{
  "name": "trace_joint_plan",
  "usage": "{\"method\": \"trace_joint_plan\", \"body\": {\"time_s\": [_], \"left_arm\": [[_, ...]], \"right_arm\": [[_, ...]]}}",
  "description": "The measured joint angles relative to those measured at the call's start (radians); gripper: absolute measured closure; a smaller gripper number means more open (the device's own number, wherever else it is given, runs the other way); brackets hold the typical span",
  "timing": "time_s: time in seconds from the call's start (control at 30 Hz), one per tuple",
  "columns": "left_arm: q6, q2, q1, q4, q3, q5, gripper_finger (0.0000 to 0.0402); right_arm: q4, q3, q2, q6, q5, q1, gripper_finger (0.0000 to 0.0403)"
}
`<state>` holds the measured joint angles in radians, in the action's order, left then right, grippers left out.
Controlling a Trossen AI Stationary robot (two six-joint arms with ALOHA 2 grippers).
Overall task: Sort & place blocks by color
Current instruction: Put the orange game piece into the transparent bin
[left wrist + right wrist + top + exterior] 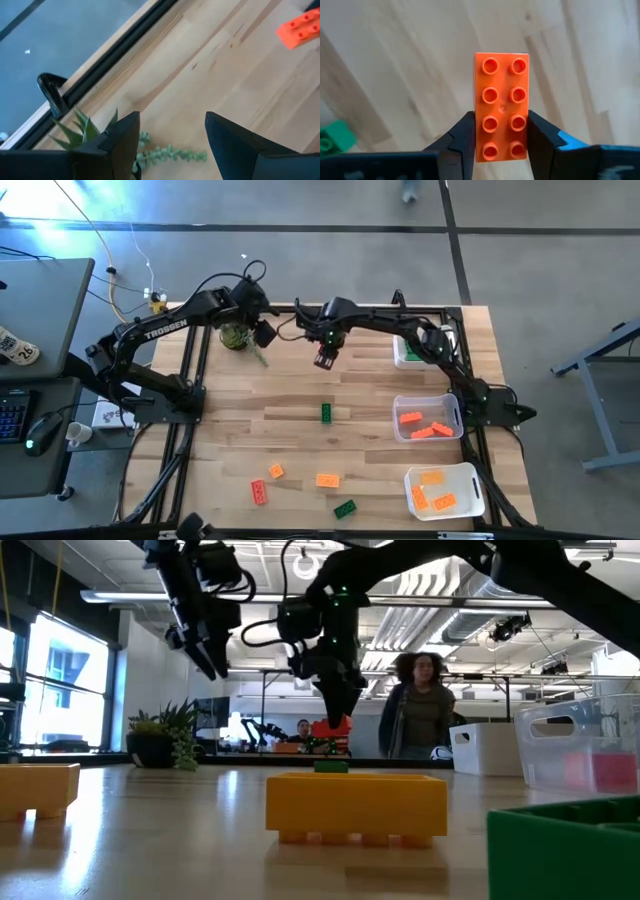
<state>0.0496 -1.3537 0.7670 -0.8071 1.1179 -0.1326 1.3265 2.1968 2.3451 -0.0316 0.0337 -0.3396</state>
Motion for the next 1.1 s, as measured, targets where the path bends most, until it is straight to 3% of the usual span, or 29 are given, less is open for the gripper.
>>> {"method": "trace_joint_plan", "body": {"time_s": [0.3,0.5,0.8,0.97,1.1], "left_arm": [[0.000,0.000,0.000,-0.043,0.000,0.000,0.0188],[-0.001,0.000,0.000,-0.043,0.000,0.000,0.0188],[-0.001,0.000,-0.002,-0.043,0.000,-0.001,0.0188],[0.000,0.000,-0.003,-0.044,0.000,0.034,0.0188],[0.033,0.000,-0.011,-0.043,0.000,0.094,0.0188]], "right_arm": [[0.168,0.001,0.000,-0.157,0.116,0.102,0.0292],[0.237,0.001,0.000,-0.226,0.128,0.182,0.0292],[0.245,-0.012,-0.043,-0.335,0.179,0.285,0.0292],[0.244,-0.089,-0.137,-0.390,0.262,0.315,0.0292],[0.243,-0.234,-0.252,-0.453,0.289,0.316,0.0292]]}}
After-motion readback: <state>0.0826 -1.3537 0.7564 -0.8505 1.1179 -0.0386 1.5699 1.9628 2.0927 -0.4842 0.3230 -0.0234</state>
